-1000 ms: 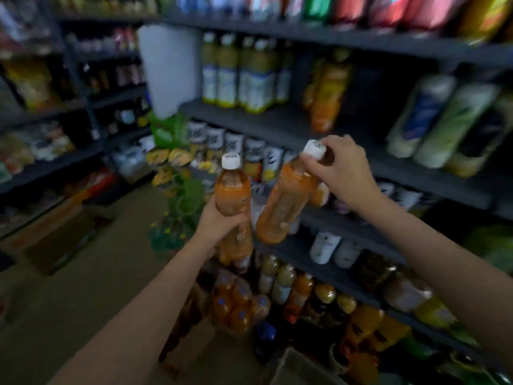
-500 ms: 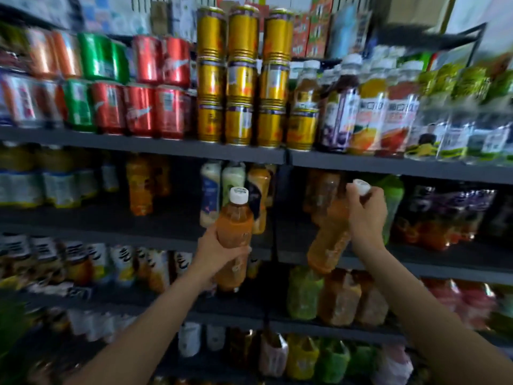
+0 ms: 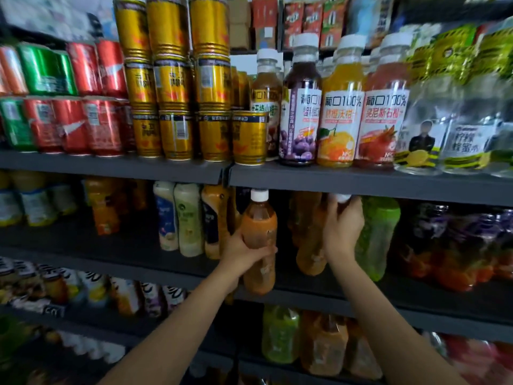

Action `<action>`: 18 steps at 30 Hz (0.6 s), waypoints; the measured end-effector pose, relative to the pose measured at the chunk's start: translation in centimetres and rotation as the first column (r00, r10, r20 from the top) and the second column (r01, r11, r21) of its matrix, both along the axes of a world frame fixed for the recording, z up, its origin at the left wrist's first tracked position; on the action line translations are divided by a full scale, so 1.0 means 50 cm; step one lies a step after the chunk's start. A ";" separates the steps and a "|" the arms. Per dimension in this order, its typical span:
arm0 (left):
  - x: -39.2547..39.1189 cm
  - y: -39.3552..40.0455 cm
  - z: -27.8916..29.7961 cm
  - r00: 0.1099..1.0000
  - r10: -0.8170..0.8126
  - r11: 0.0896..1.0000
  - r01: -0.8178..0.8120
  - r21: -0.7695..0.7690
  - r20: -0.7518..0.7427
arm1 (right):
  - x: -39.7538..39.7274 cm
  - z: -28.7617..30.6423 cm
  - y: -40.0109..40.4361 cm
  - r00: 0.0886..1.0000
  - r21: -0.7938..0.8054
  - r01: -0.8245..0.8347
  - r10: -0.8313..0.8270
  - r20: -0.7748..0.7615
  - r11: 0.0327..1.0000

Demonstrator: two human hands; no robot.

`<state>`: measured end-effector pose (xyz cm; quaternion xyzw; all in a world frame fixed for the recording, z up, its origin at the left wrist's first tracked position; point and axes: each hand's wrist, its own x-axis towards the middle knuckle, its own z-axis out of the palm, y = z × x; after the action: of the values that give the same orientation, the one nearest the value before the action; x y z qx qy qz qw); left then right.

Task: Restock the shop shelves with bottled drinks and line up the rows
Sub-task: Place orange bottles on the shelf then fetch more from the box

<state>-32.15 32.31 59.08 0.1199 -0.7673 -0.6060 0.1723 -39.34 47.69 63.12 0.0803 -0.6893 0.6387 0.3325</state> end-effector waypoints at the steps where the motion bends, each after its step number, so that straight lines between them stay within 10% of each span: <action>1: -0.009 0.002 -0.001 1.000 0.001 1.000 -0.001 0.011 -0.004 | -0.018 0.000 -0.004 1.000 0.025 -0.026 0.026 0.010 0.999; 6: -0.042 0.000 -0.009 1.000 0.000 0.998 0.000 -0.065 0.005 | -0.079 -0.063 -0.021 0.932 0.270 -0.268 0.178 0.316 0.925; 10: -0.058 -0.020 -0.059 0.988 -0.059 0.990 0.076 -0.116 0.140 | -0.086 -0.179 -0.009 0.869 0.524 -0.291 -0.008 0.496 0.800; 18: -0.102 -0.005 -0.101 0.968 0.068 0.931 0.025 -0.364 0.241 | -0.162 -0.213 -0.018 0.868 0.555 -0.285 -0.035 0.495 0.782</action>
<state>-37.23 32.07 54.03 0.1696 -0.8804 -0.4314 0.1006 -47.42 46.78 52.49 0.0698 -0.9110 0.4016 0.0627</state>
